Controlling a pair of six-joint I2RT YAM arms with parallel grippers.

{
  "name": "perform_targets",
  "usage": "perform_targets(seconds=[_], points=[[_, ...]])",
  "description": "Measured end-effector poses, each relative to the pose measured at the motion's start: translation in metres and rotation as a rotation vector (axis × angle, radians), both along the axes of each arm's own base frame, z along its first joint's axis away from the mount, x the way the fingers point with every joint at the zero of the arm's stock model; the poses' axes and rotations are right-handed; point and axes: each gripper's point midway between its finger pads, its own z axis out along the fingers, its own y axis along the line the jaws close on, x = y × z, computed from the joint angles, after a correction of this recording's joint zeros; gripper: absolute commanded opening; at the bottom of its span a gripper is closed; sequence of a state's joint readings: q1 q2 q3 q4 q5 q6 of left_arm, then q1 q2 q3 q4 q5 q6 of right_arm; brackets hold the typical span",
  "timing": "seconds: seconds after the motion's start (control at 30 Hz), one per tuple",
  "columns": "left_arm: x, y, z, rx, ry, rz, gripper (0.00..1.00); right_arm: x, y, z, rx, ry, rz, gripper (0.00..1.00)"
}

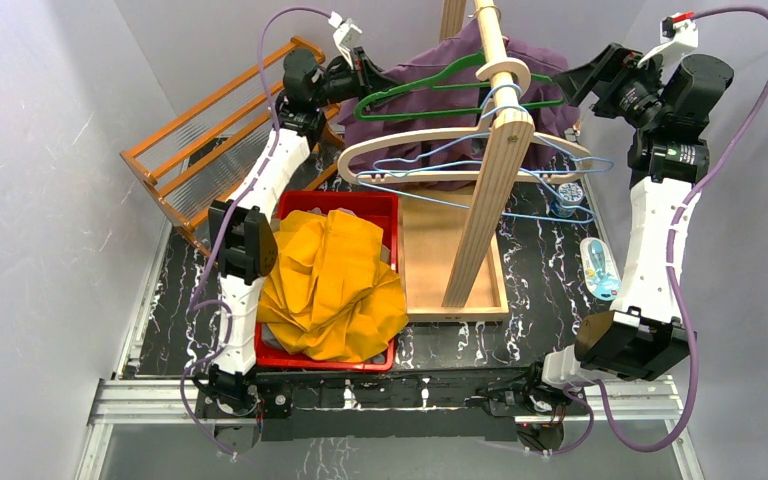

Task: Remove the skirt from the hanger
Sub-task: Pick up the hanger from the clothesline, then remove the skirt from the hanger.

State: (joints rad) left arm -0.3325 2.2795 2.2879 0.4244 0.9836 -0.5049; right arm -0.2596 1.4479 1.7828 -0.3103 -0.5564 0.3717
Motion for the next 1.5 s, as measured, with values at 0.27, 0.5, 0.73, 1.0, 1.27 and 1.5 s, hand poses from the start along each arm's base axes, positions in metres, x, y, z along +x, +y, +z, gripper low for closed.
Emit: perform_targets(seconds=[0.27,0.5,0.73,1.0,1.27,1.5], points=[[-0.025,-0.037,0.030,-0.003,-0.043,-0.001,0.00,0.001,0.000,-0.001,0.002,-0.004,0.000,0.98],[-0.046,-0.068,0.061,-0.047,-0.104,0.028,0.00,-0.005,0.002,0.007,-0.002,-0.025,0.000,0.98],[-0.039,-0.073,0.018,0.021,0.021,0.033,0.00,-0.016,-0.007,0.007,-0.017,-0.029,-0.073,0.98],[-0.015,-0.047,-0.094,0.094,0.406,0.100,0.00,-0.018,-0.059,-0.056,0.057,0.163,-0.316,0.94],[-0.017,-0.020,-0.133,0.116,0.583,0.144,0.00,-0.034,-0.086,-0.113,0.066,0.368,-0.489,0.94],[-0.038,-0.017,-0.100,0.089,0.537,0.125,0.00,-0.063,-0.090,-0.153,0.083,0.510,-0.572,0.92]])
